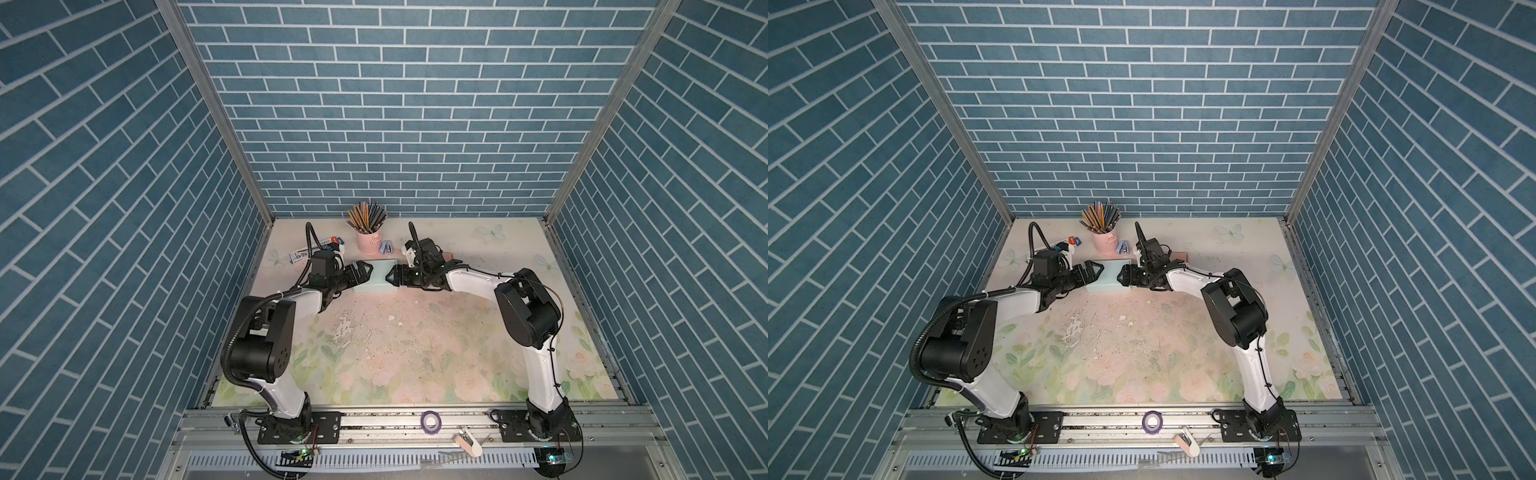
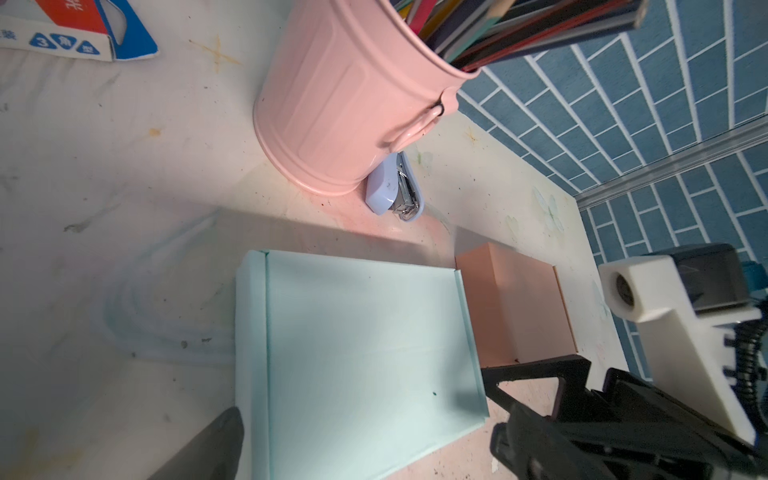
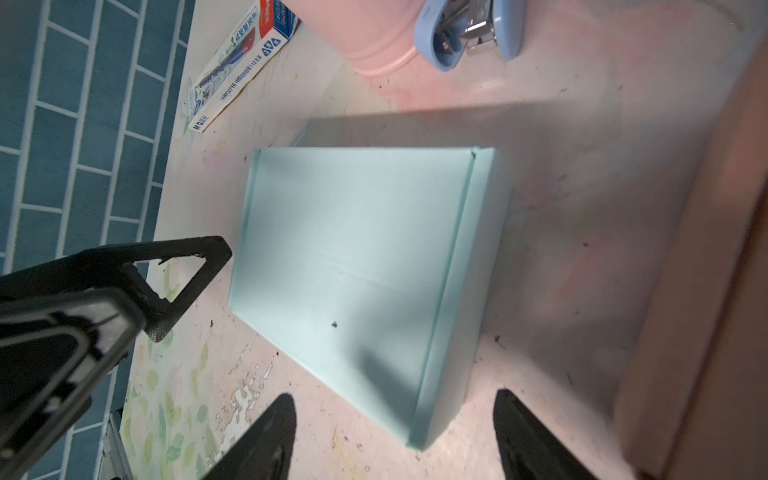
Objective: Fold the paper box
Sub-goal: 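Carry the mint box with both grippers beside the pink box and lower it, then open both grippers and release the mint box on the table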
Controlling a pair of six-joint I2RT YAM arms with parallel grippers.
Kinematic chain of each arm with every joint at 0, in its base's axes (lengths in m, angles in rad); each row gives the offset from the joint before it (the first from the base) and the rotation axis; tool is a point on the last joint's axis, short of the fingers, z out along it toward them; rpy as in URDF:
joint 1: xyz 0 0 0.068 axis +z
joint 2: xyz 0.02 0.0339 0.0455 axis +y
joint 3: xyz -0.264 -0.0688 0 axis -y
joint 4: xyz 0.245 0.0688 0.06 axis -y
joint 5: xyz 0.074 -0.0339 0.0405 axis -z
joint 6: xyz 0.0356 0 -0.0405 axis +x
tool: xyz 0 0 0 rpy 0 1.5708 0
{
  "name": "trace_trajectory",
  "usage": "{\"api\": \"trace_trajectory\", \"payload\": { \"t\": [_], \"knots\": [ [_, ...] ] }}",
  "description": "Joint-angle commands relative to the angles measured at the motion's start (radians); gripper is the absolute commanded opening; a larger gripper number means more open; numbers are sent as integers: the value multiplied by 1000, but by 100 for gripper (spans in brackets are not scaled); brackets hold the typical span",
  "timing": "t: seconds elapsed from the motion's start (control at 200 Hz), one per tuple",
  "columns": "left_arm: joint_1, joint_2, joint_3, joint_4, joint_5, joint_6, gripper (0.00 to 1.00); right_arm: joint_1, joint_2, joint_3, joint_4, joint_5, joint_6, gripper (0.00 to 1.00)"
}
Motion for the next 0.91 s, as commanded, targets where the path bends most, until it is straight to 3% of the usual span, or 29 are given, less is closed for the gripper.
{"api": "trace_trajectory", "payload": {
  "t": [0.0, 0.44, 0.69, 0.9],
  "knots": [
    [9, -71, -29, -40, -4, 19, 99, 7, -92, -34, 28, 28, 1, 77],
    [9, -478, -206, -328, -103, 94, 99, 7, -402, -368, 117, 94, -78, 81],
    [9, -665, -301, -472, -165, 101, 99, 1, -659, -608, 56, 246, -163, 83],
    [6, -715, -400, -379, -98, -9, 99, -37, -892, -763, -3, 425, -203, 86]
  ]
}}
